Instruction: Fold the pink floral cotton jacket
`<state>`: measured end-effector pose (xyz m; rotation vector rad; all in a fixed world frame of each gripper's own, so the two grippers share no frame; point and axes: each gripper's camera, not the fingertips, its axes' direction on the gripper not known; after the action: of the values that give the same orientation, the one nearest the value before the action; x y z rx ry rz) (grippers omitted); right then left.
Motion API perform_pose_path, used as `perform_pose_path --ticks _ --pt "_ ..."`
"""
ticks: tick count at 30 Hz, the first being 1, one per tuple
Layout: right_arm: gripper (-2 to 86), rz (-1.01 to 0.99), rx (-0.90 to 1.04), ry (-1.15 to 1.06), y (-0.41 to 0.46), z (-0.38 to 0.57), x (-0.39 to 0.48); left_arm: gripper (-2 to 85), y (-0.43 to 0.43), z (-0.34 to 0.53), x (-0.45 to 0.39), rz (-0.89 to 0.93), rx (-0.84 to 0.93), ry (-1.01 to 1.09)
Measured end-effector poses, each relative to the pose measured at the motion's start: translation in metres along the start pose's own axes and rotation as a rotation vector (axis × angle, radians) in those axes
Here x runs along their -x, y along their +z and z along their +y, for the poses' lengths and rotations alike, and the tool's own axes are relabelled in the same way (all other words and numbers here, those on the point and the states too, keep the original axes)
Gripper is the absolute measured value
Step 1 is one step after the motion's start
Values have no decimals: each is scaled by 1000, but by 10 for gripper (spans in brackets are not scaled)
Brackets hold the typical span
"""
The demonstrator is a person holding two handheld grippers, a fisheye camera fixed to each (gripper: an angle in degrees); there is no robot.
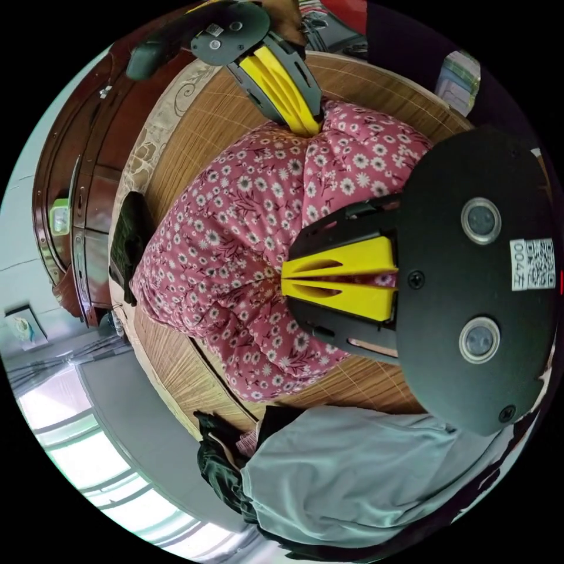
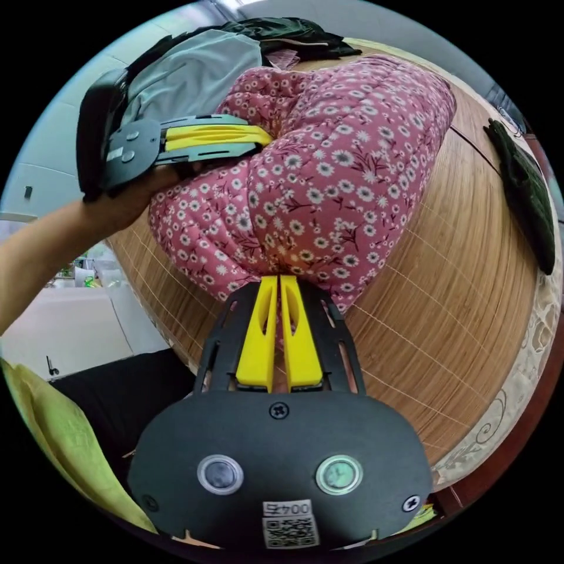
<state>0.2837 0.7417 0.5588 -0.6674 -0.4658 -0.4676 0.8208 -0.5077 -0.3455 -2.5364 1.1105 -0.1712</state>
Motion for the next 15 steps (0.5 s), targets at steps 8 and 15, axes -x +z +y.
perform_pose_path --ticks 8,15 --pt "48 154 -137 -13 -88 -69 39 1 -6 16 30 73 -59 -102" --pt "40 196 288 -29 10 -208 28 1 -9 26 79 278 -54 -242"
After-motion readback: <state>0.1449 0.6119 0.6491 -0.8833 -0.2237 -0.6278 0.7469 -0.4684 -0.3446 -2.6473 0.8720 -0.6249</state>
